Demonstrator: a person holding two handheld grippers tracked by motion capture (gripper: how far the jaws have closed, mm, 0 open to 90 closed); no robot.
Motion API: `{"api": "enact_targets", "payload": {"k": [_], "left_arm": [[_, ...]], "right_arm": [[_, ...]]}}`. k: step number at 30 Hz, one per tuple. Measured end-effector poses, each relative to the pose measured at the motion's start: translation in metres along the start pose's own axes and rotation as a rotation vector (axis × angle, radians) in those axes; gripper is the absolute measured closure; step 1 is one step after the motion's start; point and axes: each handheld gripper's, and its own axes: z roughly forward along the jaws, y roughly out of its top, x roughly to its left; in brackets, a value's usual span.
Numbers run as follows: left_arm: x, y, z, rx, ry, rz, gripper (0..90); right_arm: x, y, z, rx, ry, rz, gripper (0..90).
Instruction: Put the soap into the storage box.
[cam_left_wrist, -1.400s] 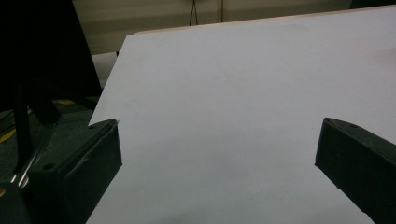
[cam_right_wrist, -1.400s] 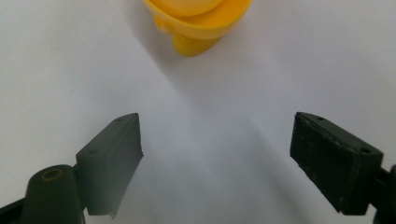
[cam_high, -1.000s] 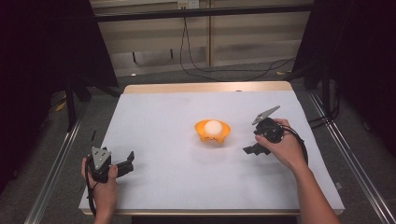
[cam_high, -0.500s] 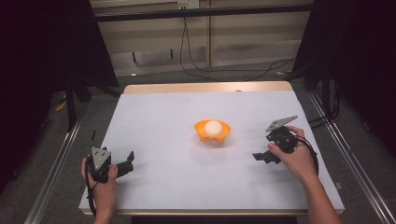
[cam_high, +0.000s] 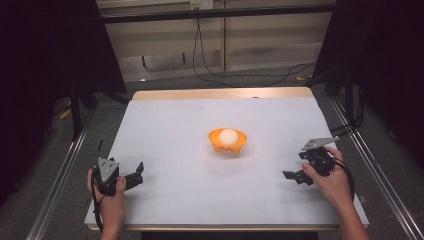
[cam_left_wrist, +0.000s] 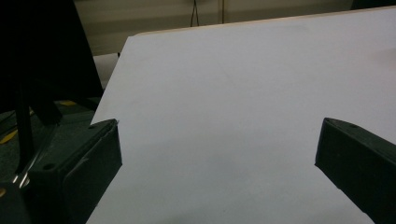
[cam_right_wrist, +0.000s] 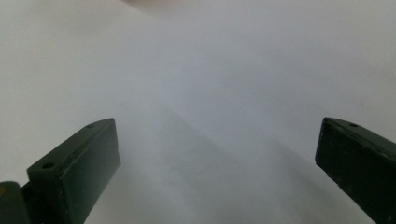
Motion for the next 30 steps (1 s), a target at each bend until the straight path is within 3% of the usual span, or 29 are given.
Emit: {"api": "enact_targets", "payload": {"k": [12, 21, 30], "left_arm": [[0.000, 0.000, 0.000, -0.002, 0.001, 0.002, 0.2], [0.000, 0.000, 0.000, -0.004, 0.003, 0.000, 0.2], [0.000, 0.000, -0.001, -0.007, -0.001, -0.003, 0.2]], "right_arm": [[-0.002, -0.031, -0.014, -0.052, -0.041, 0.048, 0.0], [-0.007, -0.060, -0.031, -0.132, -0.067, 0.100, 0.0], [-0.008, -0.074, -0.046, -0.178, -0.094, 0.132, 0.0]]}}
